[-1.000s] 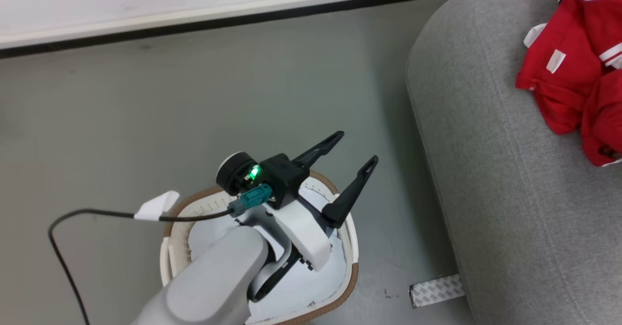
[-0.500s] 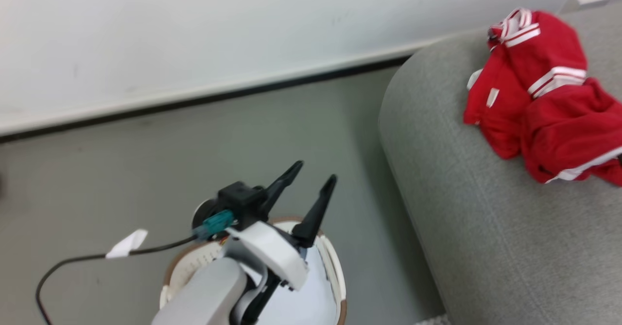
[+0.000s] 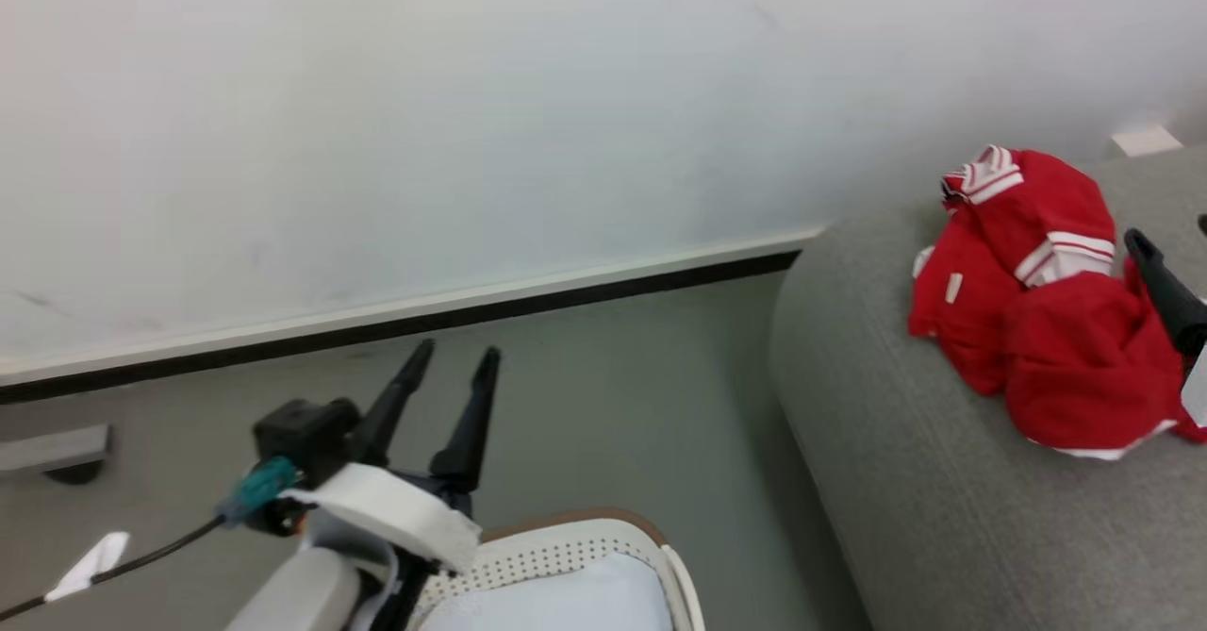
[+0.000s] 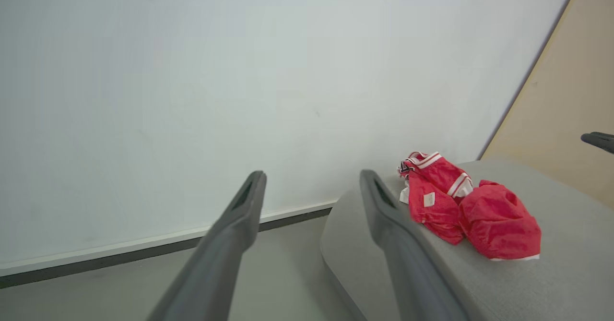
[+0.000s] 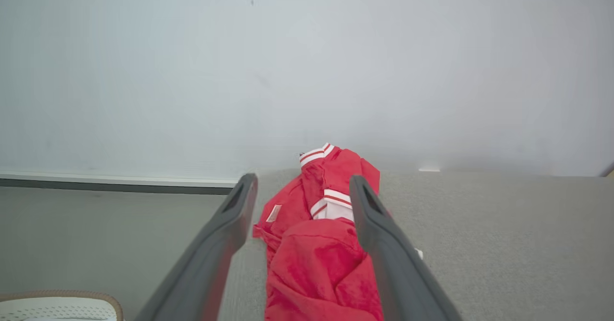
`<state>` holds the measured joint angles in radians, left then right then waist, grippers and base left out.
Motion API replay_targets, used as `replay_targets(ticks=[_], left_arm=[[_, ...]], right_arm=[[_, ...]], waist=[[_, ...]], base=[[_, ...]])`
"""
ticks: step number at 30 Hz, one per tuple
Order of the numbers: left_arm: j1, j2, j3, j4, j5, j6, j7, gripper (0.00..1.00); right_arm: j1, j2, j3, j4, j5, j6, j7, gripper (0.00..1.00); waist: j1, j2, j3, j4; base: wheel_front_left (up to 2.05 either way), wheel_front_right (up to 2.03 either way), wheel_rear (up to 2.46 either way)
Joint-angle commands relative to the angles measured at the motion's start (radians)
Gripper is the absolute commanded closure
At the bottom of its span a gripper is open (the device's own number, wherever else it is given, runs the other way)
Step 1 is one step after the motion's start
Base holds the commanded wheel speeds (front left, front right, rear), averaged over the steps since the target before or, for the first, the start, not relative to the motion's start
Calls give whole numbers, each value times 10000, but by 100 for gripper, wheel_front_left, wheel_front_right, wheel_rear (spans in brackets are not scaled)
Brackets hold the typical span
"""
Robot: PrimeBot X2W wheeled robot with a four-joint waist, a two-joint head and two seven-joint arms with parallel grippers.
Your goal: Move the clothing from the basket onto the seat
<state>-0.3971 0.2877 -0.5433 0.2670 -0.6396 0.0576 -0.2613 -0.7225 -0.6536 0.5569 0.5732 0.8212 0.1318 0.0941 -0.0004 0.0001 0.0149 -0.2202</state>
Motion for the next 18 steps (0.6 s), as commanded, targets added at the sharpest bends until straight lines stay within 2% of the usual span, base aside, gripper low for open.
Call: replay_targets(ticks=[1,4,6,10,13,18], left_arm=[[283,187,232,-104,-46,75,-26,0],[644,334,769,-410,-92,227,-32,0],[966,293,1197,-600,-218,264,-31,0],[1545,132,2008,-797,-256,293,-29,0],[2007,-108,2502,-931,142,373,-31,0],[2625,-703,3394,-807,809,51,-32,0]], right_arm=[[294,6,-112,-272,103,-23,-228,0],[732,129,-621,-701,-67,-23,-956,0],[1071,267,-1070,-861,-592,-23,-1888,0],[2312,1144,-2069,-1033,-1198,-24,-3189,0],[3193,1854,-2804,-1281,-1676,-23,-3487,0],[4520,3065,-3801,-1970,-2322,-23,-3587,0]], waist=[[4,-1,-290,398],[4,-1,-425,722],[4,-1,-505,962],[4,-1,-597,1381],[4,-1,-608,1594],[4,-1,-571,1805]], base=[[0,0,0],[0,0,0],[0,0,0],[0,0,0],[0,0,0],[0,0,0]])
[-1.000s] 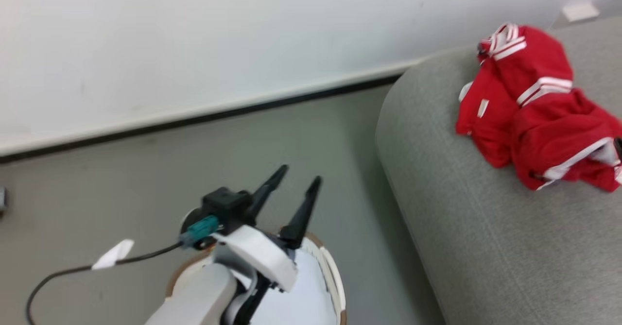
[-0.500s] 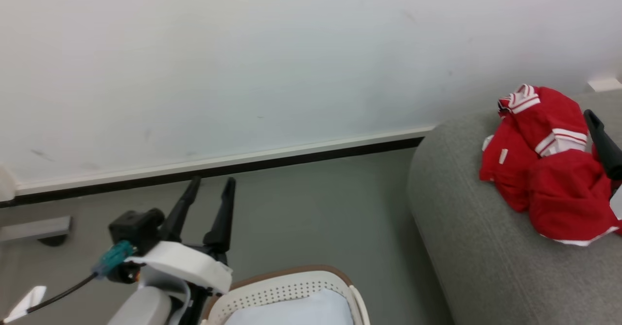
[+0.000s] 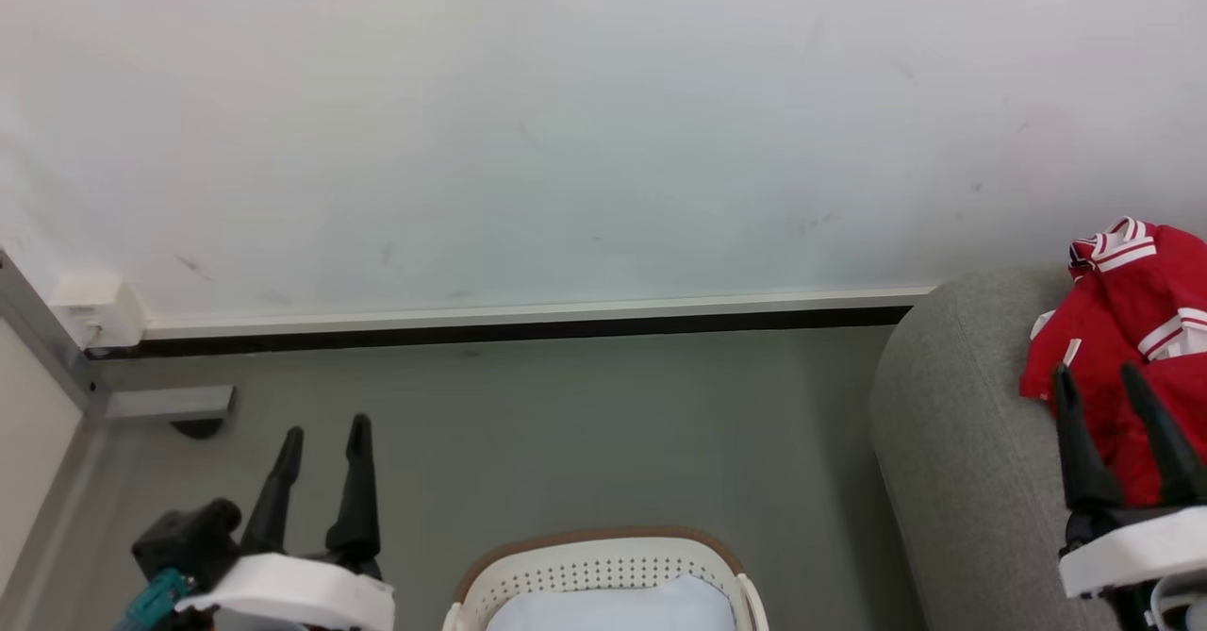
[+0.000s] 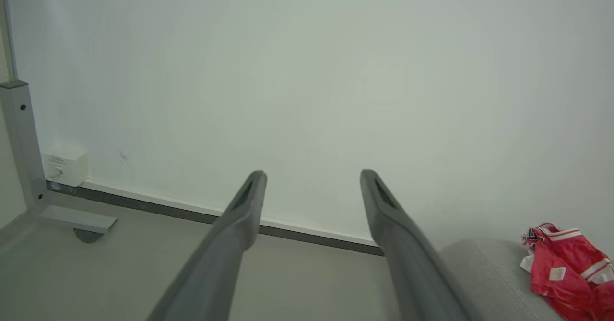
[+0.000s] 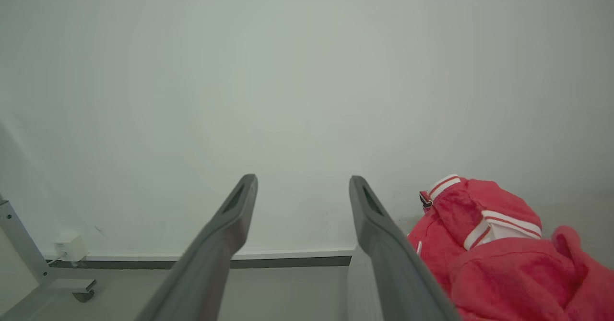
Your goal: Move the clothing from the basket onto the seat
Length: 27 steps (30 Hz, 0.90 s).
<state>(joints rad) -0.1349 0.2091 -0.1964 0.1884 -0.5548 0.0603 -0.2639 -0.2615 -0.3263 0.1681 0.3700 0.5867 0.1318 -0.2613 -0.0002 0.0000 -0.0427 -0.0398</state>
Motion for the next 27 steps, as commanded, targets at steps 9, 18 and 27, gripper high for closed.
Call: replay_targets(ticks=[9,18,27], left_arm=[[633,-891,1124,357,1985,-758,-6,0],[661,-1435,1695,813,3236,-1300,-6,0],[525,-1551,2092,899,3538,-1513,-6,0]], right_arm=[[1158,1482,-1082,-1082,-1772,-23,-39,0],[1167,1859,-677,-1118,-1933,-23,-40,0],[1116,1784,-447,-970,-1798,-23,-41,0]], waist=[[2,0,169,-89],[2,0,239,-137],[2,0,235,-153]], base=[[0,0,0],[0,0,0],[0,0,0]])
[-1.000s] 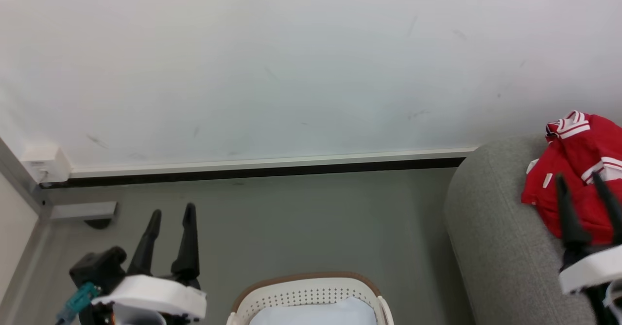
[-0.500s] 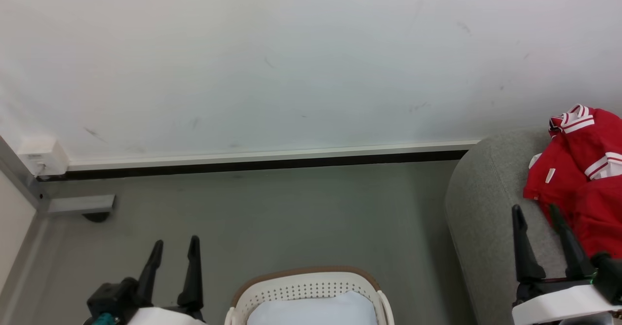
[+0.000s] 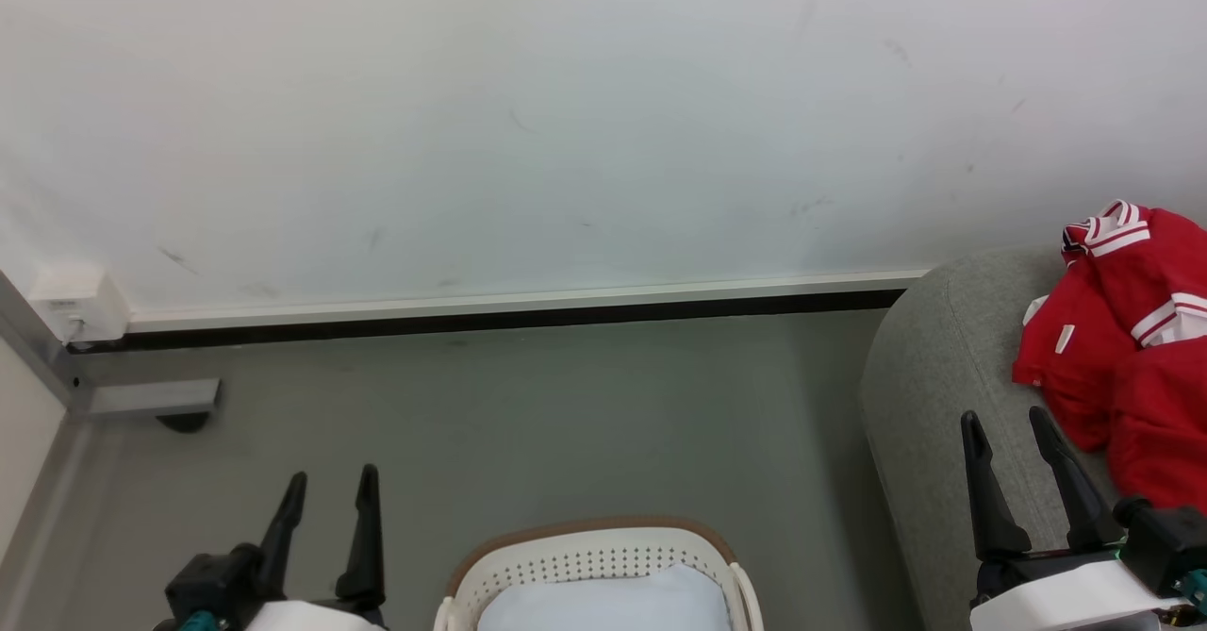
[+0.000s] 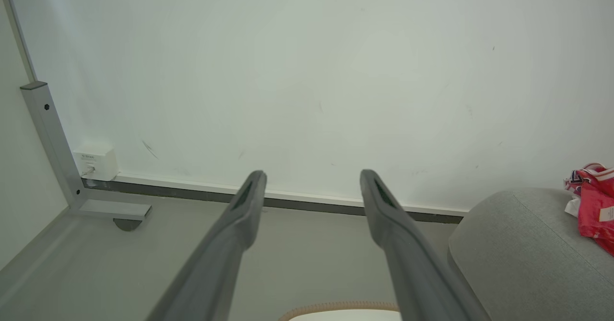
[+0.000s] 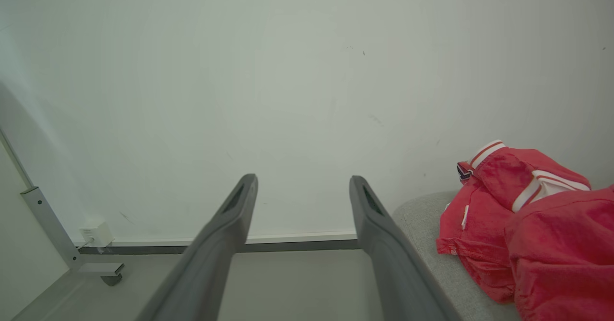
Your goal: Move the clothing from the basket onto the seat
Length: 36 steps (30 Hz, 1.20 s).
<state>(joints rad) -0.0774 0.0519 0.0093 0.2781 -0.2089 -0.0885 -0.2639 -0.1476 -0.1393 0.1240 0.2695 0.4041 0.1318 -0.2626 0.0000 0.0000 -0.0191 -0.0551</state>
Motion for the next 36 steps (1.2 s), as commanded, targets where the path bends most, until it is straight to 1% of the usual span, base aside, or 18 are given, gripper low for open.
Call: replay_targets(ticks=[1,5,9,10,15,27,36], left_arm=[[-57,16,60,4,87,-44,-6,0],[-46,5,123,33,155,-75,-6,0],[-46,2,49,89,-115,-86,-7,0],[-56,1,40,118,-159,-98,-7,100],[145,-80,77,450,-225,-85,94,100],[51,-67,248,322,-2474,-142,708,100],[12,-57,334,207,-3956,-180,1077,100]], right_arm=[[-30,-88,3,42,29,-23,-27,0],[-48,-92,30,60,84,-23,-28,0],[-64,-113,83,81,118,-23,-28,0],[-62,-106,92,88,127,-23,-28,100],[247,98,62,346,190,2,89,100],[258,225,-342,235,2121,-1,689,100],[268,302,-607,163,3398,-2,1082,100]], waist=[[0,0,-2,-3],[0,0,-13,-7],[0,0,-33,1],[0,0,-39,4],[1,0,-37,3],[1,0,-12,56],[1,0,7,95]], base=[[0,0,0],[0,0,0],[0,0,0],[0,0,0],[0,0,0],[0,0,0],[0,0,0]])
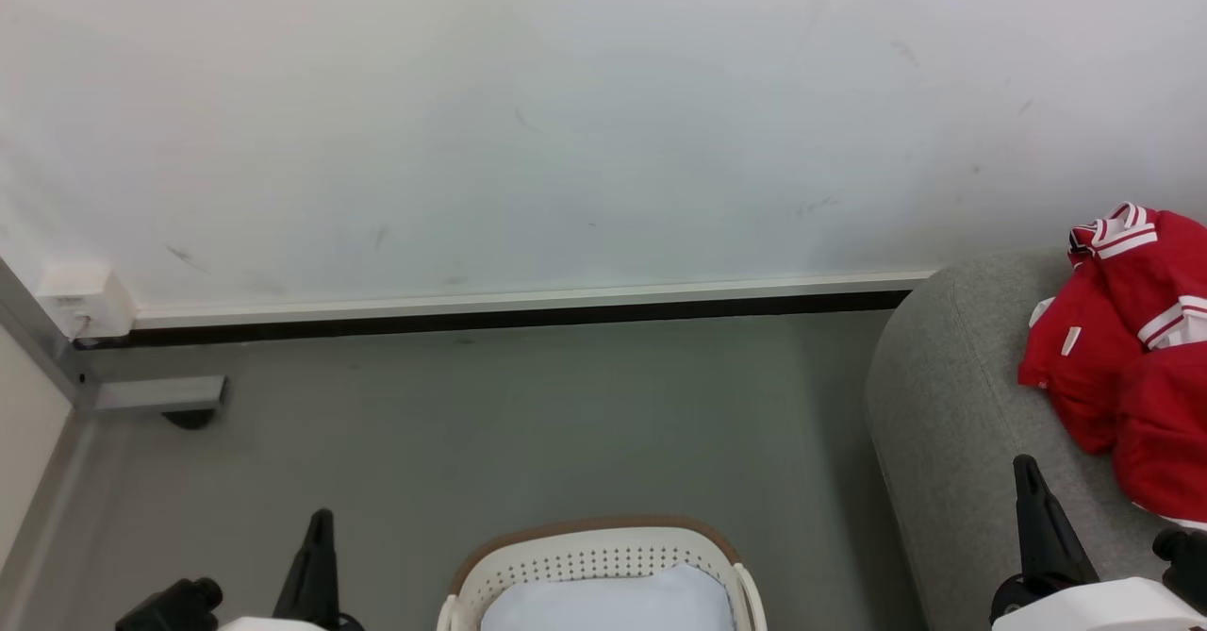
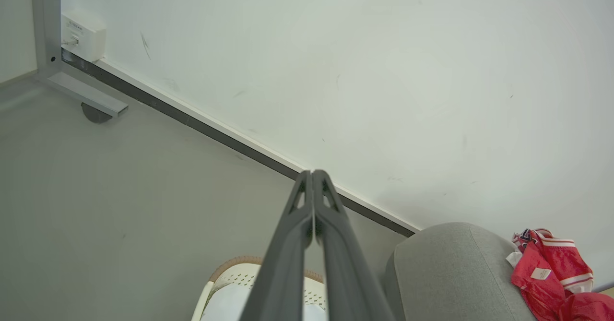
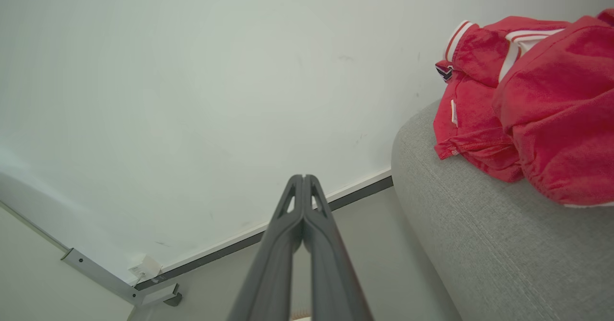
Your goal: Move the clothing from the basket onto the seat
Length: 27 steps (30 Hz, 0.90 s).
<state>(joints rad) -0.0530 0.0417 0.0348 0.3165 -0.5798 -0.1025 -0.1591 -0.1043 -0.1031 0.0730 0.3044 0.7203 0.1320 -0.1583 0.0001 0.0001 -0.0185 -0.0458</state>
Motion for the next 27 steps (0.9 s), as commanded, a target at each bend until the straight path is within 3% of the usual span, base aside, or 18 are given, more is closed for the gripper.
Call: replay_targets(ticks=[1,27], left_arm=[[-239,46,89,-187,-403,-44,71,100],[-384,72,334,-381,-3786,-132,981,100]], right_arm=[[-164,-52,-125,-192,367,-4,80,100],[-141,151,-730,-354,3285,-9,978,100]], waist=[[-1,-1,3,7],[-1,-1,55,117]], base=[[0,0,0],[0,0,0]])
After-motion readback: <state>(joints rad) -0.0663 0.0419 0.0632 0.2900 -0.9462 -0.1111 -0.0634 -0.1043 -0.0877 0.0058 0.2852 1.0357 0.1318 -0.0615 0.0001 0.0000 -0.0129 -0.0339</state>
